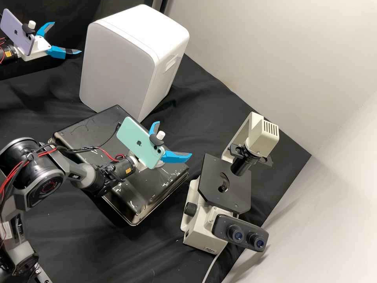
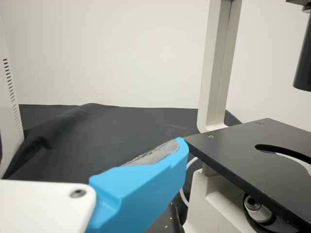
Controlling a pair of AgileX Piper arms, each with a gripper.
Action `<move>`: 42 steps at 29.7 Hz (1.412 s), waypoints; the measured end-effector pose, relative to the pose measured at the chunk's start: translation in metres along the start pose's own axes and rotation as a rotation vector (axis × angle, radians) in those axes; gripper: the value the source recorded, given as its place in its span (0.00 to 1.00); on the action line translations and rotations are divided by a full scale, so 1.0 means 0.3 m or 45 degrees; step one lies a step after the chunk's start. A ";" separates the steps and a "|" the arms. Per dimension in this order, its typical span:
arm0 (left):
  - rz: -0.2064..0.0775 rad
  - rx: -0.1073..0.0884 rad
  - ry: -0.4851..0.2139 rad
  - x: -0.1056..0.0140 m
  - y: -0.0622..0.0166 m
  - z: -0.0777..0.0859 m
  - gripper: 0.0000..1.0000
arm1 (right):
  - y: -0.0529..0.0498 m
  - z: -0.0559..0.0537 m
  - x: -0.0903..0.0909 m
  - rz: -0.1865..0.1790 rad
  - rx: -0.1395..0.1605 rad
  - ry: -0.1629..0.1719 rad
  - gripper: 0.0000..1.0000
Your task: Place the petri dish on the microscope
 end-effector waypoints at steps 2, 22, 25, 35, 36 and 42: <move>0.000 0.000 0.000 0.000 0.000 0.000 1.00 | 0.000 0.000 0.000 0.000 0.000 0.000 1.00; -0.037 -0.027 -0.099 -0.061 -0.022 0.114 1.00 | 0.000 0.000 0.000 0.000 0.000 0.000 1.00; -0.047 -0.006 -0.160 -0.095 -0.027 0.156 1.00 | 0.000 0.000 0.000 0.000 0.000 0.000 1.00; -0.045 0.034 -0.347 -0.223 -0.087 0.217 1.00 | 0.000 0.000 0.000 0.000 0.000 0.000 1.00; -0.050 0.040 -0.371 -0.236 -0.095 0.224 1.00 | 0.000 0.000 0.000 0.000 0.000 0.000 1.00; -0.068 0.054 -0.477 -0.292 -0.124 0.256 1.00 | 0.000 0.000 0.000 0.000 0.000 0.000 1.00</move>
